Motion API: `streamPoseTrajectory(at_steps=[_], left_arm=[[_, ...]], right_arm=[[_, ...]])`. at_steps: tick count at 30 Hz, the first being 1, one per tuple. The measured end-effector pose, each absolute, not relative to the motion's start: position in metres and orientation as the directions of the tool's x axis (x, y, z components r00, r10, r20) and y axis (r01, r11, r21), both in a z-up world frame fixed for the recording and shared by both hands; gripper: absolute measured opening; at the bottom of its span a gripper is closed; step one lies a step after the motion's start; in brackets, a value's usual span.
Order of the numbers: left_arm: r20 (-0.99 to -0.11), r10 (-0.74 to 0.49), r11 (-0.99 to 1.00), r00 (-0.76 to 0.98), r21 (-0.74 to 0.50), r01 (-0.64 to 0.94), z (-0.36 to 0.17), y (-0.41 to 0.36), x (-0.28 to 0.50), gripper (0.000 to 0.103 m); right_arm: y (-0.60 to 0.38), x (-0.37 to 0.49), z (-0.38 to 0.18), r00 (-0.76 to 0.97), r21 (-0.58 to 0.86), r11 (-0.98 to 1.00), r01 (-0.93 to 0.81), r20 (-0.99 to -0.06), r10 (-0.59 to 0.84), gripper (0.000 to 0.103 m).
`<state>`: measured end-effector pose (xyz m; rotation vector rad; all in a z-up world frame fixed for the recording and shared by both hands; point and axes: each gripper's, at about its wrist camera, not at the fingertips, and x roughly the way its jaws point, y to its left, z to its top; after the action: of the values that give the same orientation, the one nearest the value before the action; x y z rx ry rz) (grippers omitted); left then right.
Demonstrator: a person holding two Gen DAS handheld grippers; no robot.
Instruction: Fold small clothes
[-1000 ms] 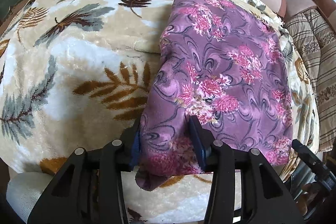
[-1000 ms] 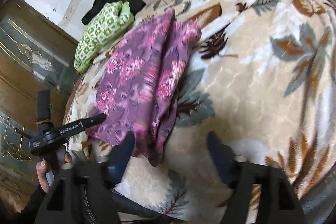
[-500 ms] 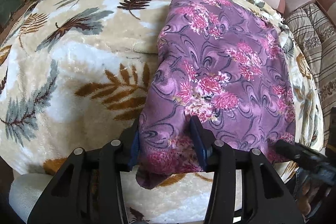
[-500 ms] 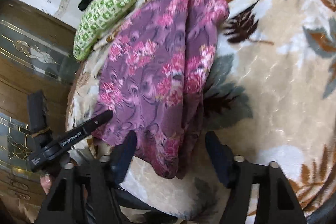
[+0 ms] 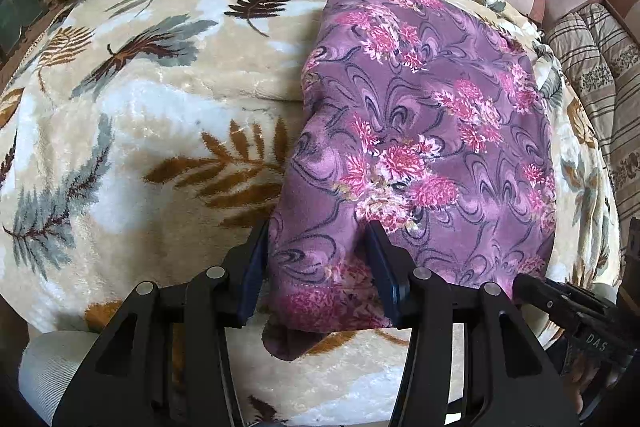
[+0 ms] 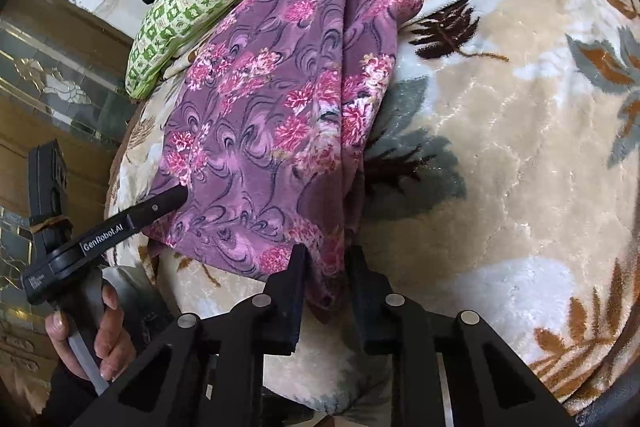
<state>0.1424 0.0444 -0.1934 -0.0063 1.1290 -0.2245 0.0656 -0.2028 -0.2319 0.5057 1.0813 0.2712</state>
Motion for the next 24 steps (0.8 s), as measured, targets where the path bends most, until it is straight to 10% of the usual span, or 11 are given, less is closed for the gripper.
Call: streamPoseTrajectory(at_steps=[24], left_arm=[[-0.898,-0.167,0.981,0.407,-0.11,0.159,-0.194,0.046,0.142,0.056]], right_arm=[[-0.223,0.053,-0.235,0.477,0.538,0.839,0.076,-0.759,0.443,0.018]])
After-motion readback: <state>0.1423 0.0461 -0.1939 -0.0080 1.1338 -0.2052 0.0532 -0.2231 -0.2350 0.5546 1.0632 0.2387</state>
